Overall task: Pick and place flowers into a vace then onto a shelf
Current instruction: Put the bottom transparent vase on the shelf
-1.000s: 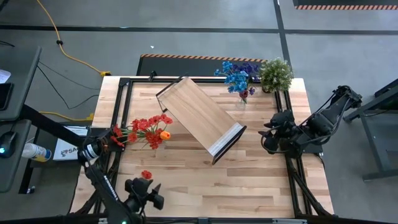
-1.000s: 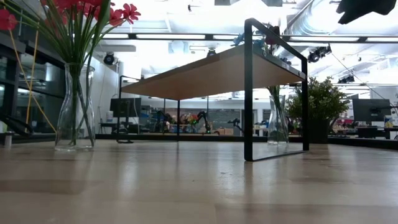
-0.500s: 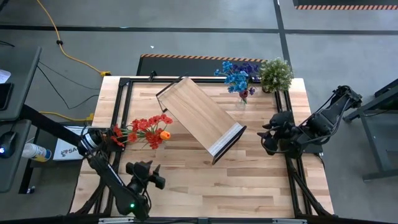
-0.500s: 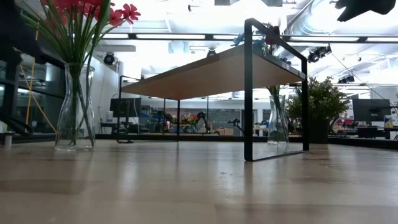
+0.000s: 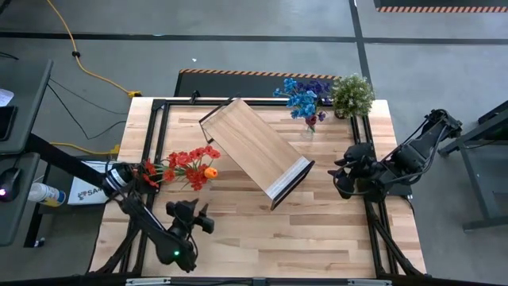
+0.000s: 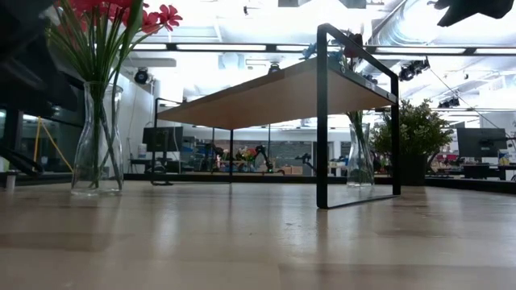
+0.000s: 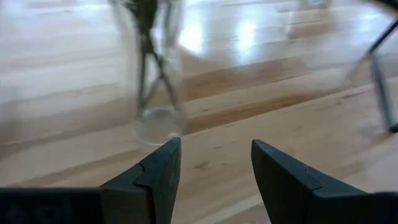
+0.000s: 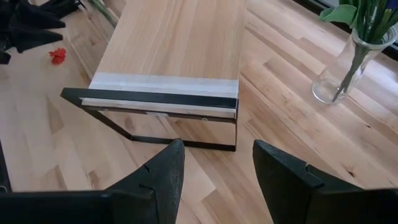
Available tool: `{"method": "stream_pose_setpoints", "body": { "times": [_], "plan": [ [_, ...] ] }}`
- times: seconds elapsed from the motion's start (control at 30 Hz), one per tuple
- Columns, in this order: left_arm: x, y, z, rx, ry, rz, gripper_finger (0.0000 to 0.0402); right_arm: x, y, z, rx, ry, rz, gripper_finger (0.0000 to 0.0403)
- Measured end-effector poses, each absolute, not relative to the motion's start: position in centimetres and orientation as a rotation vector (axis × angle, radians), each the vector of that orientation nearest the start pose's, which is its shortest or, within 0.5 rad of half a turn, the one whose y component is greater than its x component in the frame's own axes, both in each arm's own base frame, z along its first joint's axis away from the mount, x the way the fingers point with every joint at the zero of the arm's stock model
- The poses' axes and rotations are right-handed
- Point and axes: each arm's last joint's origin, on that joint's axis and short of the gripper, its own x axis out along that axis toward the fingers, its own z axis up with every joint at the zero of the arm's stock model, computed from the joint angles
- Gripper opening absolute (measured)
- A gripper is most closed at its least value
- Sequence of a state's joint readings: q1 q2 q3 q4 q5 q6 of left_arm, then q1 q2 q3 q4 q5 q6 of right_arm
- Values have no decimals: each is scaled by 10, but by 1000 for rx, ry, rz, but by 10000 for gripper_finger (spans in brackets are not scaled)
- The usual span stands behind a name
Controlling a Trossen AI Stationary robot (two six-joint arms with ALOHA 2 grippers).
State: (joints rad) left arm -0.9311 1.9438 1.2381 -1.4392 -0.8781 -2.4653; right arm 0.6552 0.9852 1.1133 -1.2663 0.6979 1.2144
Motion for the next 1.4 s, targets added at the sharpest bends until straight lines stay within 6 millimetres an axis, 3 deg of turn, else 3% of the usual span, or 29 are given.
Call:
{"method": "stream_pose_setpoints", "body": {
  "times": [0.3, 0.77, 1.2, 1.4],
  "plan": [
    [203, -217, 164, -454, 379, 1079, 230, 128, 75, 333, 423, 696, -531, 181],
    [207, -222, 165, -489, 362, 1035, 230, 128, 75, 333, 425, 701, -527, 181],
    [206, -222, 165, -426, 453, 1048, 230, 129, 76, 333, 436, 700, -520, 181],
    [208, -222, 167, -382, 381, 993, 230, 129, 76, 333, 443, 705, -513, 181]
  ]
}}
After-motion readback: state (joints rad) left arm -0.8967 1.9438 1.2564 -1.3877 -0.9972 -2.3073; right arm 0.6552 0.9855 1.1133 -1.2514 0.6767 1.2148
